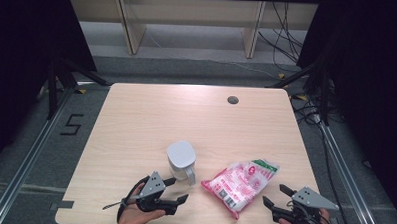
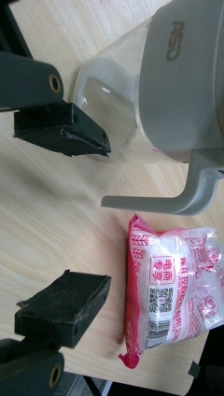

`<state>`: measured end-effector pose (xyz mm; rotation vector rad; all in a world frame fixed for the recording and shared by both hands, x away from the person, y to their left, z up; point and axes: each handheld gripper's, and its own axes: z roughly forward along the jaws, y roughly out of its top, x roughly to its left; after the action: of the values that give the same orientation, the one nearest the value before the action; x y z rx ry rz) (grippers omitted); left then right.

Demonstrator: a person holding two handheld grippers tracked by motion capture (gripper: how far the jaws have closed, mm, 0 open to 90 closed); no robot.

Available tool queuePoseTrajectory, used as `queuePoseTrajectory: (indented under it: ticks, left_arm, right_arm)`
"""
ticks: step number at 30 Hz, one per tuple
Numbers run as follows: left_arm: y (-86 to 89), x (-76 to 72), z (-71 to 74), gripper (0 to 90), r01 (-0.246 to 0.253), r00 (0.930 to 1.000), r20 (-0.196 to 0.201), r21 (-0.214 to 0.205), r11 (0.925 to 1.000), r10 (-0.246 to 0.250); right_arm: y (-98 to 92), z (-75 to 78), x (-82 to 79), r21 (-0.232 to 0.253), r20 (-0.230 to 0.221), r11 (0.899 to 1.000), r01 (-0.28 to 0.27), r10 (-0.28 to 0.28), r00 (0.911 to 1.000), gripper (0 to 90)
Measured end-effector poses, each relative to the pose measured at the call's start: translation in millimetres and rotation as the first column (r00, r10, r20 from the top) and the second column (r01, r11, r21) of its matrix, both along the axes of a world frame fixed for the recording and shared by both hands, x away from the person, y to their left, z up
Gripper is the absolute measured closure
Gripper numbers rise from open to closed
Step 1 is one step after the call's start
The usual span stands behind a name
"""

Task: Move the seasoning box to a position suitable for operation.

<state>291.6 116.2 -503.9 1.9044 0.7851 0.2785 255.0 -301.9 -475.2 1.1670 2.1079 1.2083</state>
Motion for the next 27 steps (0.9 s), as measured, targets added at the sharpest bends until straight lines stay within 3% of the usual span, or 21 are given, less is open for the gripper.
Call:
queuePoseTrajectory:
  ticks: [3,12,14,15,16,17,18,21,22,24,25,27]
  left_arm:
    - [-0.3,0.4,0.0,30.7,0.001,1.0,0.001,-0.004,1.0,-0.001]
    - [-1.2,0.5,0.1,31.3,-0.003,1.0,0.004,-0.022,0.9997,0.003]
    - [0.8,1.9,0.6,31.4,-0.002,0.9999,0.015,0.005,1.0,0.002]
    - [-0.5,1.5,0.3,31.7,-0.011,0.9999,0.012,-0.023,0.9997,0.011]
    - [-0.5,1.5,0.3,32.4,-0.011,0.9999,0.012,-0.023,0.9997,0.011]
    - [1.8,3.9,1.4,33.2,0.013,0.9993,0.035,0.009,0.9999,-0.013]
    - [0.4,3.3,1.2,34.7,-0.01,0.9998,0.015,-0.007,0.9999,0.01]
    - [-3.7,3.2,1.9,36.3,-0.017,0.9998,0.007,-0.044,0.9989,0.017]
    - [-5.0,7.0,2.4,37.9,0.01,0.9995,0.031,-0.02,0.9998,-0.009]
    - [-8.2,7.0,1.4,39.7,-0.009,0.9999,0.013,-0.044,0.999,0.01]
    - [-10.5,8.6,1.8,40.7,-0.005,0.9998,0.02,-0.012,0.9999,0.005]
    - [-13.0,9.3,1.0,43.1,-0.006,0.9996,0.027,-0.01,0.9999,0.006]
  right_arm:
    - [2.0,-0.1,-2.7,0.032,-0.035,0.999,0.016,-0.015,0.9993,28.3]
    - [2.1,-0.2,-2.7,0.032,-0.037,0.999,0.019,-0.018,0.9992,28.3]
    - [1.5,-0.2,-1.5,0.028,-0.031,1.0,0.014,-0.013,0.9994,28.3]
    - [1.9,-0.3,-1.1,0.029,-0.029,0.999,0.015,-0.014,0.9995,28.3]
    - [2.4,-0.4,-0.7,0.025,-0.026,1.0,0.013,-0.012,0.9996,28.3]
    - [3.4,-0.3,-1.2,0.033,-0.039,0.999,0.016,-0.015,0.9991,28.3]
    - [3.6,-0.3,-0.7,0.03,-0.037,0.999,0.012,-0.011,0.9992,28.3]
    - [2.6,-0.7,1.8,0.013,-0.017,1.0,-0.004,0.004,0.9998,28.3]
    - [4.6,-0.4,0.7,0.029,-0.038,1.0,0.01,-0.009,0.9992,28.3]
    - [4.8,-0.3,1.0,0.028,-0.038,1.0,0.009,-0.008,0.9993,28.3]
    - [3.8,-0.3,2.9,0.013,-0.02,1.0,-0.005,0.005,0.9998,28.3]
    - [4.3,-0.6,3.1,0.019,-0.024,1.0,-0.008,0.008,0.9997,28.3]
